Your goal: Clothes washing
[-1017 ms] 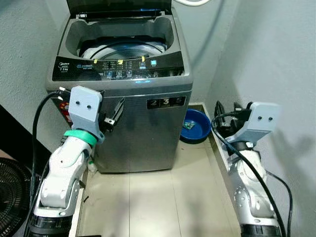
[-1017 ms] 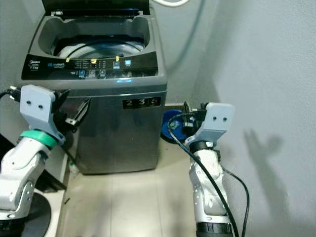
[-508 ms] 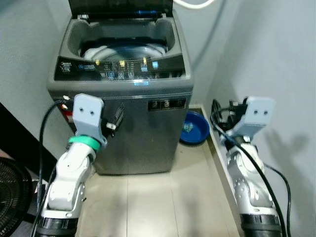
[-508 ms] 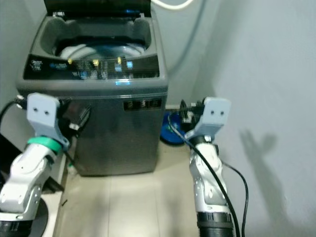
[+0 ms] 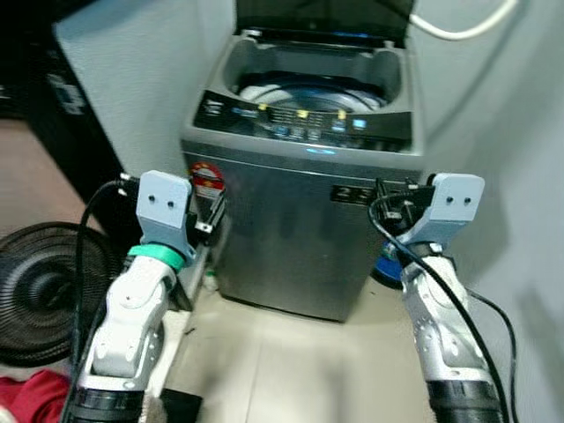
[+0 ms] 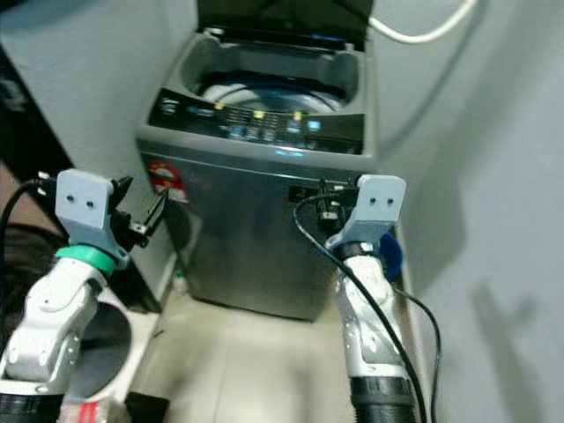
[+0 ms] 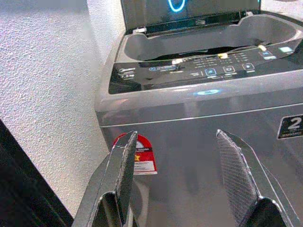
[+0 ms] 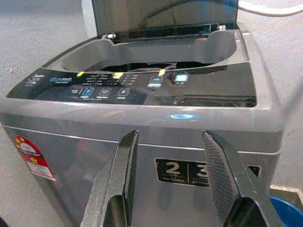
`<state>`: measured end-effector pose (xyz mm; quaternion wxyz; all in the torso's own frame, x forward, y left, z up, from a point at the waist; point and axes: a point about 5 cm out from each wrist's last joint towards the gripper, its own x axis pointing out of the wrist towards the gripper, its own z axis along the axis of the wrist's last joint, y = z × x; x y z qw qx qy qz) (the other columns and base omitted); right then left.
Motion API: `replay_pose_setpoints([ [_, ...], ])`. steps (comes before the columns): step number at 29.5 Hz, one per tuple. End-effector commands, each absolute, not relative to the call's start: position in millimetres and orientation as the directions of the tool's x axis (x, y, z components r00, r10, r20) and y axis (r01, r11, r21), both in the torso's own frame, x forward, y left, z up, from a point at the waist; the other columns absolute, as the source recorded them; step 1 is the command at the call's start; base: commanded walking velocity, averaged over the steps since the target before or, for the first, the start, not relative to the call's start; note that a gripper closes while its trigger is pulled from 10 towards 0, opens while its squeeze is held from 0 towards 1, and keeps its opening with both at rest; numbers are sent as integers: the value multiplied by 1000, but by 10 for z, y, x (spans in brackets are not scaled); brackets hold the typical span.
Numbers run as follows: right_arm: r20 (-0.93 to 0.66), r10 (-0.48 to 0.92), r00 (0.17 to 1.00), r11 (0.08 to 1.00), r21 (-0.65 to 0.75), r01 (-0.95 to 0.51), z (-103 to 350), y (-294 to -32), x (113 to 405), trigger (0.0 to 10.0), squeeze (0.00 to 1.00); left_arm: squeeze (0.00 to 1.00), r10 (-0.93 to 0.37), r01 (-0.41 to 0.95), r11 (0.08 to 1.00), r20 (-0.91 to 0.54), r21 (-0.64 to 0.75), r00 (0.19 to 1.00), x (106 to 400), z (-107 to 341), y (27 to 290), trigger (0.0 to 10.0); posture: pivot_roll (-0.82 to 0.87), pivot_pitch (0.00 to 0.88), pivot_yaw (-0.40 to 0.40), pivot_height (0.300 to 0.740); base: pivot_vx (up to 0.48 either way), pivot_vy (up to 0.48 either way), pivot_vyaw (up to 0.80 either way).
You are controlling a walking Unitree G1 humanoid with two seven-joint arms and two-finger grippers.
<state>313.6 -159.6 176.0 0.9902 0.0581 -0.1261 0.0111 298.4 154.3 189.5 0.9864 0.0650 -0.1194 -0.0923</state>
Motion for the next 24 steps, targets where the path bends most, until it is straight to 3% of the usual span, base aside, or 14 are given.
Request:
replay_pose_setpoints([
  [1, 255, 7, 967, 993, 110, -37, 1754, -1595, 3144, 10000, 0, 0, -189, 158, 975, 202, 157, 961, 2984, 1834, 1571, 10000, -5, 0, 32, 740, 0, 0, 781],
  [24, 257, 22, 966, 993, 102, -50, 1736, -1572, 3154, 10000, 0, 0, -191, 160, 975, 203, 157, 961, 2989, 1823, 1545, 10000, -3, 2, 30, 740, 0, 0, 781],
])
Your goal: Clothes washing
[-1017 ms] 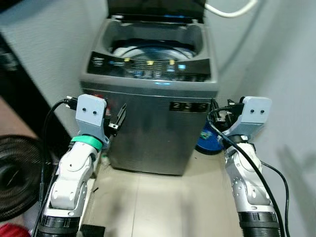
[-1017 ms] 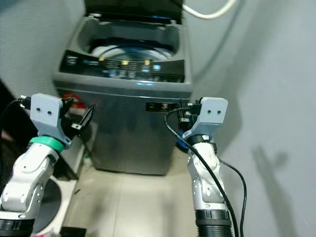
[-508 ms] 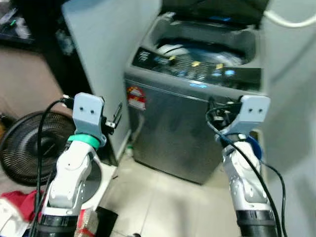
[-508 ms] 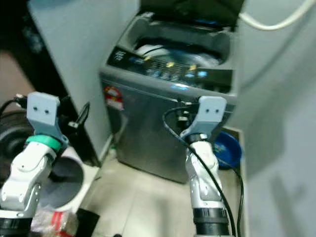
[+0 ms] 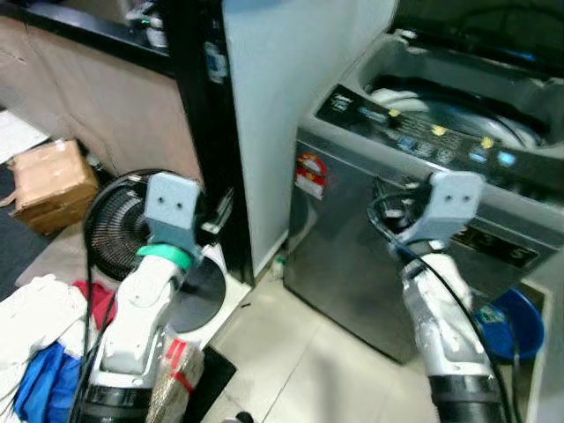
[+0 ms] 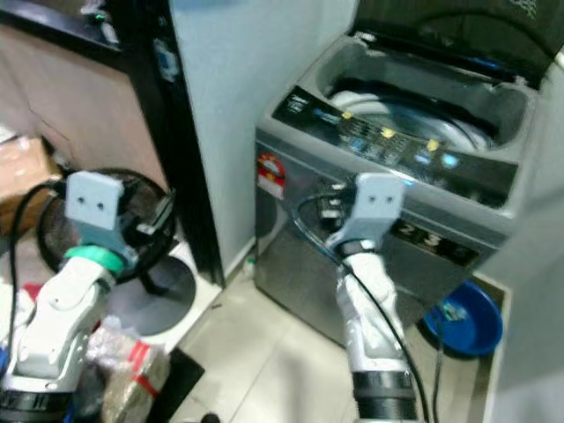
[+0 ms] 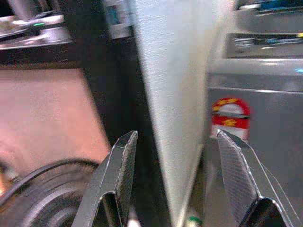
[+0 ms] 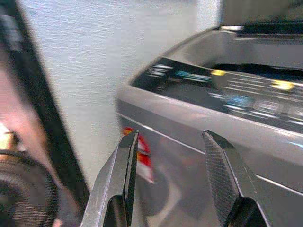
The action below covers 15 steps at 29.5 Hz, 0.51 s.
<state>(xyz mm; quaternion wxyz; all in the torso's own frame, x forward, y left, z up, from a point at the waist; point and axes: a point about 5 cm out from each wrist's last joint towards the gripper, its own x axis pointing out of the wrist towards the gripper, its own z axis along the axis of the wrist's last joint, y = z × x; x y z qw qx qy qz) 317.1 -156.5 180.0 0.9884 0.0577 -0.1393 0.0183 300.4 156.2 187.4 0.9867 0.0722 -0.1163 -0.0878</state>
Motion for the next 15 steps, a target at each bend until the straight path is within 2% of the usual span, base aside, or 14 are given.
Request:
replay_pose_setpoints([
  [1, 255, 23, 967, 993, 103, -50, 1728, -1575, 3155, 10000, 0, 0, -189, 160, 975, 198, 156, 962, 2993, 1813, 1547, 10000, -3, 2, 32, 740, 0, 0, 775],
  [9, 240, 21, 971, 994, 100, -46, 1677, -1594, 3148, 10000, 0, 0, -166, 146, 978, 140, 147, 976, 3016, 1719, 1591, 10000, -4, 3, 33, 740, 0, 0, 775],
  [15, 217, 32, 976, 995, 88, -52, 1614, -1616, 3148, 10000, 0, 0, -101, 91, 983, 61, 158, 993, 3036, 1622, 1672, 10000, -3, 5, 33, 740, 0, 0, 770],
])
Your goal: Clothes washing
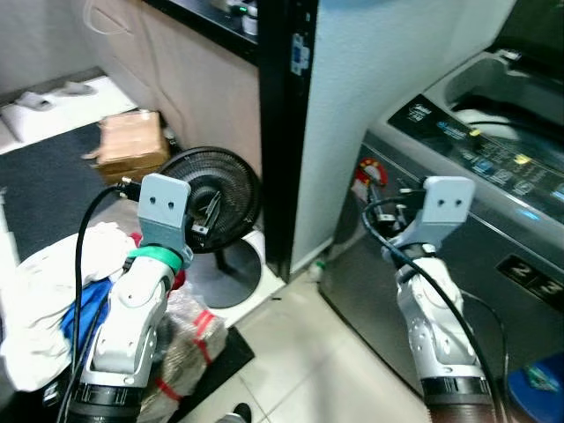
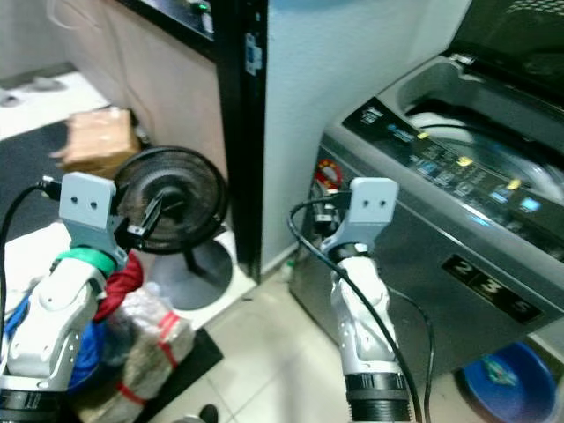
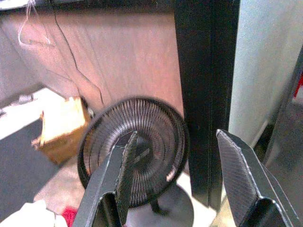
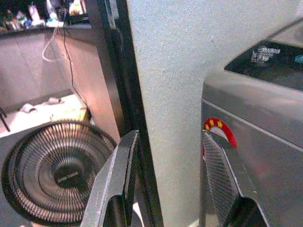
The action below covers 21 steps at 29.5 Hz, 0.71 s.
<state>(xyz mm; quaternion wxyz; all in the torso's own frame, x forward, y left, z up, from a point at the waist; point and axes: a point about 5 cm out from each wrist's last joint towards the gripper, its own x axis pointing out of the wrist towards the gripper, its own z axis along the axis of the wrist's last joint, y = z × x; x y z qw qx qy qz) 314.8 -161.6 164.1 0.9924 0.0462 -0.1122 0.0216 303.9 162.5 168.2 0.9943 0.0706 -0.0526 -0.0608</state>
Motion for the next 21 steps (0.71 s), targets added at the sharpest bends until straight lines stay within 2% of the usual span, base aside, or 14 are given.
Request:
replay_pose_setpoints([
  [1, 212, 36, 977, 995, 83, -55, 1601, -1620, 3148, 10000, 0, 0, -99, 88, 983, 61, 164, 993, 3037, 1620, 1679, 10000, -2, 5, 32, 740, 0, 0, 744],
  [6, 205, 37, 978, 995, 79, -54, 1578, -1647, 3158, 10000, 0, 0, -96, 75, 976, 92, 206, 991, 3037, 1632, 1708, 10000, -1, 6, 32, 740, 0, 0, 741],
  [14, 210, 27, 977, 996, 73, -43, 1586, -1657, 3161, 10000, 0, 0, -89, 68, 978, 99, 195, 991, 3054, 1634, 1712, 10000, -5, 6, 32, 740, 0, 0, 738],
  [21, 220, -62, 974, 997, 63, 50, 1611, -1830, 3163, 10000, 0, 0, -105, 82, 982, 129, 171, 986, 3172, 1694, 1599, 10000, -21, 6, 39, 740, 0, 0, 734],
])
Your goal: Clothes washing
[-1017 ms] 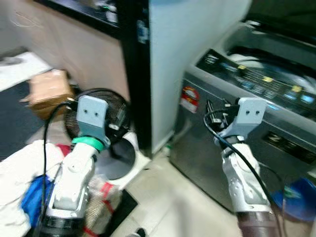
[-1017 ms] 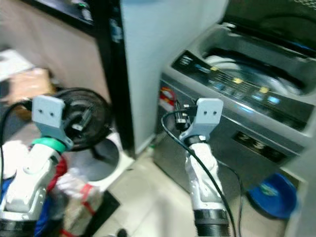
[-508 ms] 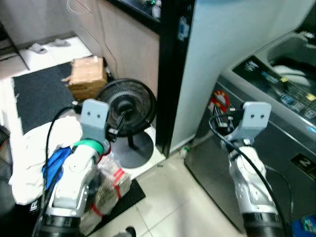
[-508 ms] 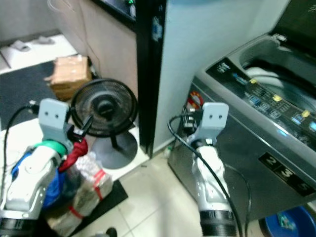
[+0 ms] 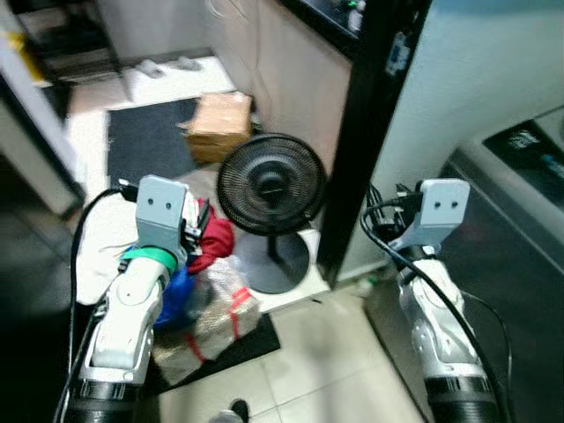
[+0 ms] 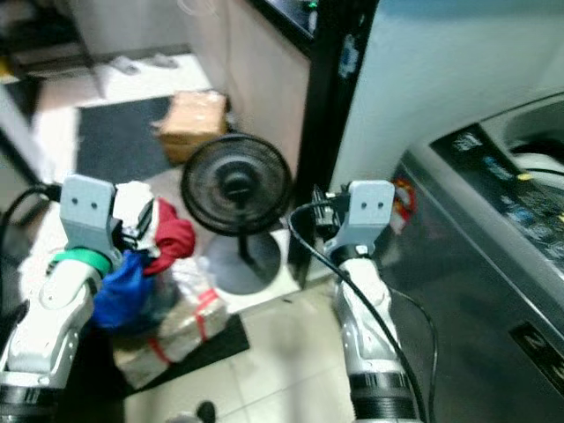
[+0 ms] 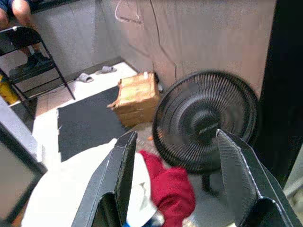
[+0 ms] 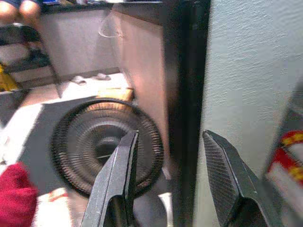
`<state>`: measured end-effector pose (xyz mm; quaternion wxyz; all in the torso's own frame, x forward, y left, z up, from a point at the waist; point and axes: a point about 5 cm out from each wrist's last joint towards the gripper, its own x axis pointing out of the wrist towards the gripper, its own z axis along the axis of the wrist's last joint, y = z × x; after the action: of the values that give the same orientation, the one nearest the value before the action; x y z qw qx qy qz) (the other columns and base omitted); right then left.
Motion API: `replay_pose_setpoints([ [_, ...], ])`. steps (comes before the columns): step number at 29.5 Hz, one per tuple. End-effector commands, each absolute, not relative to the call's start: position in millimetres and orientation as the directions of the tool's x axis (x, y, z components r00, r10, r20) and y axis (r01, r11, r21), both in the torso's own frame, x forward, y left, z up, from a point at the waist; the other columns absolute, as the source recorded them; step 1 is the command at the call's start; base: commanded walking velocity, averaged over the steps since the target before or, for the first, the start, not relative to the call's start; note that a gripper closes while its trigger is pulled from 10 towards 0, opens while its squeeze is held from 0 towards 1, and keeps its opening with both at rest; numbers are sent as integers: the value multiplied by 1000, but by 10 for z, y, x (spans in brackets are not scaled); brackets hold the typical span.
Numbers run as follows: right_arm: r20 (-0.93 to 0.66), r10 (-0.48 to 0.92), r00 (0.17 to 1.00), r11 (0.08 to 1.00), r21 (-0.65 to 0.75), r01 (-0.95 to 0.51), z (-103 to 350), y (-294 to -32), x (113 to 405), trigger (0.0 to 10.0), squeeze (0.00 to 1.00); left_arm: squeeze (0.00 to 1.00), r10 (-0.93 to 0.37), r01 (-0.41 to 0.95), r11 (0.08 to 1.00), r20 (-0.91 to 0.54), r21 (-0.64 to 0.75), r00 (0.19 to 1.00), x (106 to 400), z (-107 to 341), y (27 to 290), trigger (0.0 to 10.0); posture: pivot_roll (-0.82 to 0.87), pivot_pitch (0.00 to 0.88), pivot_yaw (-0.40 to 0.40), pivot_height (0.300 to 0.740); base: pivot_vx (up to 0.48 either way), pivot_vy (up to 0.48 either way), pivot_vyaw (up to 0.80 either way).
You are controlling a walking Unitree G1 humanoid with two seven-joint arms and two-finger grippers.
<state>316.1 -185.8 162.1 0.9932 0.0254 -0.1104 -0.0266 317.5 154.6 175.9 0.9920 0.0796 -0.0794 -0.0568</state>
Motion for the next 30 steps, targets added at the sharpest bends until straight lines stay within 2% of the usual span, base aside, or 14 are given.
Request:
replay_pose_setpoints([
  [1, 223, -71, 972, 996, 60, 59, 1620, -1854, 3162, 10000, 0, 0, -112, 89, 982, 132, 169, 985, 3186, 1699, 1574, 10000, -30, 7, 45, 740, 0, 0, 731],
  [10, 228, -79, 970, 996, 57, 68, 1630, -1882, 3157, 10000, 0, 0, -126, 102, 980, 135, 170, 983, 3194, 1697, 1539, 10000, -30, 8, 50, 740, 0, 0, 731],
  [30, 221, -19, 975, 998, 68, 4, 1598, -1706, 3197, 10000, 0, 0, -109, 84, 980, 137, 181, 985, 3179, 1658, 1585, 10000, -10, 0, 38, 740, 0, 0, 727],
])
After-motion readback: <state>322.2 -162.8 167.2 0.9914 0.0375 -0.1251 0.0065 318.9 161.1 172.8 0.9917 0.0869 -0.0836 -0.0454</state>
